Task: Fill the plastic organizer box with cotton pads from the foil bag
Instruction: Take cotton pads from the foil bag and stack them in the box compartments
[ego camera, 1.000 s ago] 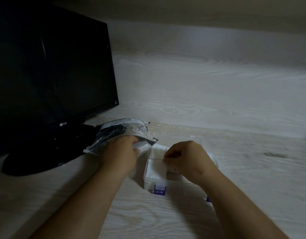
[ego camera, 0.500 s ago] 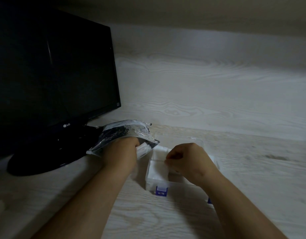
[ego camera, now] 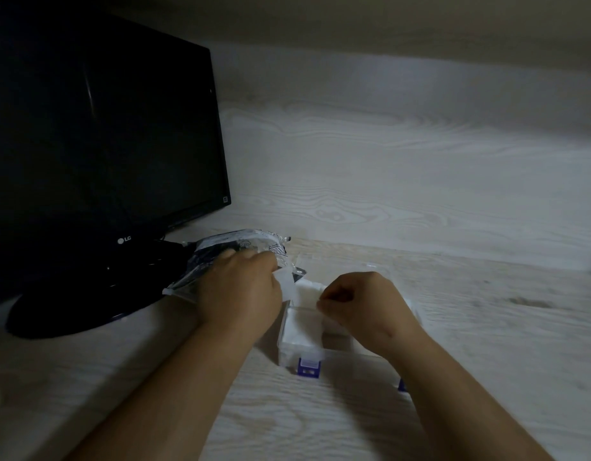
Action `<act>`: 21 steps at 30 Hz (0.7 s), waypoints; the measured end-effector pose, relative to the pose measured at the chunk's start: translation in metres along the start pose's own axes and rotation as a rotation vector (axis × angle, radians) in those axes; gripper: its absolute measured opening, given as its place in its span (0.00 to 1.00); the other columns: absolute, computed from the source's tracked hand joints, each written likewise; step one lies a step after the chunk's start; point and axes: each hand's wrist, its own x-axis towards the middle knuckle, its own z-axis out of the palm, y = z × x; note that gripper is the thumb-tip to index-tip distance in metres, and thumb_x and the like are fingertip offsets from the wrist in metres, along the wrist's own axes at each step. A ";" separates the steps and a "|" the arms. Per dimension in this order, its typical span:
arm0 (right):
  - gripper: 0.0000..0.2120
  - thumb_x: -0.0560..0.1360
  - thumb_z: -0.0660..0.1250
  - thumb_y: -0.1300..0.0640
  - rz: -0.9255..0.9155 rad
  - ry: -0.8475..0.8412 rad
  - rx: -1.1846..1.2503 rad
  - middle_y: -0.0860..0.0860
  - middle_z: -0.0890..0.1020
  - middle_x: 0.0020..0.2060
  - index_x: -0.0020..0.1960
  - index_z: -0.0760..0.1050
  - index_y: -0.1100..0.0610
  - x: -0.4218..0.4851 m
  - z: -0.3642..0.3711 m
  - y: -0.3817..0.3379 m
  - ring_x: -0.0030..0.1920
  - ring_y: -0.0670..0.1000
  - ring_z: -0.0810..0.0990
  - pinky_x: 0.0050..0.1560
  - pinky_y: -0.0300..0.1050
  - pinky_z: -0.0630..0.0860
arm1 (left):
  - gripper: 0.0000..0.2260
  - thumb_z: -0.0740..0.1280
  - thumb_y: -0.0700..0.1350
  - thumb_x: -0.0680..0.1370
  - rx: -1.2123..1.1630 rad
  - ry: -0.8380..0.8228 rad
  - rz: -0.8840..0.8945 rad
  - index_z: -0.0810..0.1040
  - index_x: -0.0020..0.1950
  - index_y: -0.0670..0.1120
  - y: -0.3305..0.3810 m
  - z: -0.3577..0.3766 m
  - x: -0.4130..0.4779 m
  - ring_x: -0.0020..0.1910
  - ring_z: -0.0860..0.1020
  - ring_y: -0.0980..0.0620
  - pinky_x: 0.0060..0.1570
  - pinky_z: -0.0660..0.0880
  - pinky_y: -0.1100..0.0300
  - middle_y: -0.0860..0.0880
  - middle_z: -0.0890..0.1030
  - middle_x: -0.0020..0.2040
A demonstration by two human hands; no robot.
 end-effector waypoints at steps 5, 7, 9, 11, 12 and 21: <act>0.03 0.72 0.72 0.53 0.002 0.016 0.019 0.43 0.83 0.38 0.39 0.82 0.48 0.000 0.001 0.001 0.39 0.41 0.79 0.39 0.33 0.72 | 0.07 0.75 0.39 0.62 0.018 0.020 0.003 0.79 0.33 0.48 -0.004 0.002 0.001 0.34 0.76 0.43 0.30 0.65 0.59 0.49 0.79 0.32; 0.03 0.72 0.72 0.53 0.002 0.014 0.014 0.43 0.83 0.37 0.39 0.82 0.47 0.000 0.001 0.001 0.38 0.40 0.78 0.36 0.30 0.69 | 0.03 0.73 0.42 0.69 -0.030 0.009 -0.050 0.81 0.39 0.49 -0.005 0.003 0.000 0.41 0.77 0.44 0.35 0.64 0.59 0.50 0.81 0.38; 0.04 0.72 0.72 0.53 0.001 0.017 0.012 0.43 0.82 0.37 0.39 0.82 0.47 0.000 0.001 0.000 0.36 0.40 0.78 0.34 0.29 0.68 | 0.01 0.69 0.45 0.73 -0.082 -0.023 -0.099 0.80 0.42 0.51 -0.005 0.002 0.000 0.46 0.76 0.47 0.37 0.65 0.59 0.52 0.81 0.43; 0.03 0.72 0.72 0.53 -0.002 0.015 0.005 0.43 0.83 0.37 0.39 0.82 0.47 0.000 0.001 0.000 0.37 0.40 0.78 0.34 0.29 0.68 | 0.01 0.68 0.46 0.73 -0.115 -0.058 -0.122 0.79 0.43 0.52 -0.005 0.001 -0.001 0.47 0.77 0.49 0.39 0.69 0.60 0.53 0.81 0.44; 0.03 0.72 0.72 0.53 -0.005 0.014 0.003 0.43 0.83 0.38 0.39 0.82 0.48 0.000 0.001 0.001 0.38 0.40 0.78 0.35 0.29 0.69 | 0.02 0.68 0.46 0.73 -0.131 -0.091 -0.130 0.79 0.43 0.52 -0.005 0.001 -0.001 0.47 0.78 0.50 0.40 0.71 0.60 0.54 0.81 0.45; 0.04 0.72 0.72 0.53 -0.019 0.011 -0.002 0.43 0.83 0.38 0.38 0.82 0.47 0.000 0.001 0.001 0.38 0.40 0.78 0.36 0.30 0.70 | 0.13 0.70 0.44 0.69 -0.242 -0.376 -0.163 0.77 0.51 0.57 -0.006 0.002 -0.003 0.49 0.78 0.52 0.47 0.76 0.58 0.57 0.81 0.50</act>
